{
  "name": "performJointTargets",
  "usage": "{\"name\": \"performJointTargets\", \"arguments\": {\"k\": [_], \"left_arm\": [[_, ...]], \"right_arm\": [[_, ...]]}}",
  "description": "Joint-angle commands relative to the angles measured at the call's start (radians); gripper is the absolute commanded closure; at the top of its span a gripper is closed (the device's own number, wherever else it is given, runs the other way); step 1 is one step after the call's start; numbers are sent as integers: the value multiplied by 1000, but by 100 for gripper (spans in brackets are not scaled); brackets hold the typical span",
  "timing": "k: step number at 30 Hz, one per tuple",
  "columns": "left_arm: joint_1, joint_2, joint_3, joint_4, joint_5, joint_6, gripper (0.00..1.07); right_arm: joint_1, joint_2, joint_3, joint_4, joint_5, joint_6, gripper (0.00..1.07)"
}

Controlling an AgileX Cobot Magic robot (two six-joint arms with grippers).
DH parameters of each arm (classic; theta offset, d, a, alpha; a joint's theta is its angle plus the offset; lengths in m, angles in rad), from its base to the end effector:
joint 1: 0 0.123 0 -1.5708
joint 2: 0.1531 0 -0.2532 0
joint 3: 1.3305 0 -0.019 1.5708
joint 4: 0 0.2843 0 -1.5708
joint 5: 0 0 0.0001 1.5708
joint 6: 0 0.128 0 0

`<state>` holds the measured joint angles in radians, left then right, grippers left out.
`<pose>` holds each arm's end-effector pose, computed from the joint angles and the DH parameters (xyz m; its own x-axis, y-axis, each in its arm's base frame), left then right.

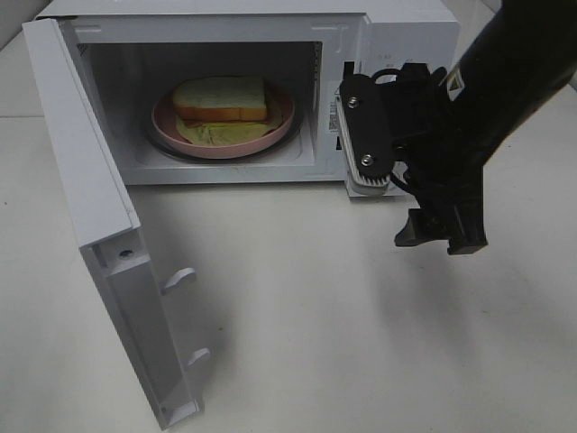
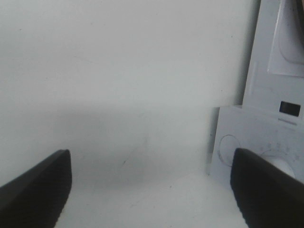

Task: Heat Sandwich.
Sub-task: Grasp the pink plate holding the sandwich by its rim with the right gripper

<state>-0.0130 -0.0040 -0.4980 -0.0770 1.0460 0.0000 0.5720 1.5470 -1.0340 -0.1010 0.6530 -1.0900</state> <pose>0.0899 -0.0097 0.2781 -0.4424 -0.0328 -0.8962 0.0557 0.9964 -0.0640 0.3069 0.1882 0.1615 0.1865 -0.9731 -0.1353 -0.8827 -0.1055 -0.4580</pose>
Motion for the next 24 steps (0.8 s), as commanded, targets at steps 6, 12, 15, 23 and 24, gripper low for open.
{"name": "performJointTargets", "arguments": {"k": [6,12,15,23,24], "left_arm": [[2,-23,5,-1,-13,0,9],[2,-23,5,-1,-13,0,9],[2,-23,5,-1,-13,0,9],[2,-23,5,-1,-13,0,9],[2,-23,5,-1,-13,0,9]], "right_arm": [[49,129,-142,-23,3,14,23],[62,205,-227,-25,-2,17,23],[62,260,-281,-23,-5,17,24],[62,345,-372,-23,-40,27,25],[62,354,-383,-23,-48,27,25]]}}
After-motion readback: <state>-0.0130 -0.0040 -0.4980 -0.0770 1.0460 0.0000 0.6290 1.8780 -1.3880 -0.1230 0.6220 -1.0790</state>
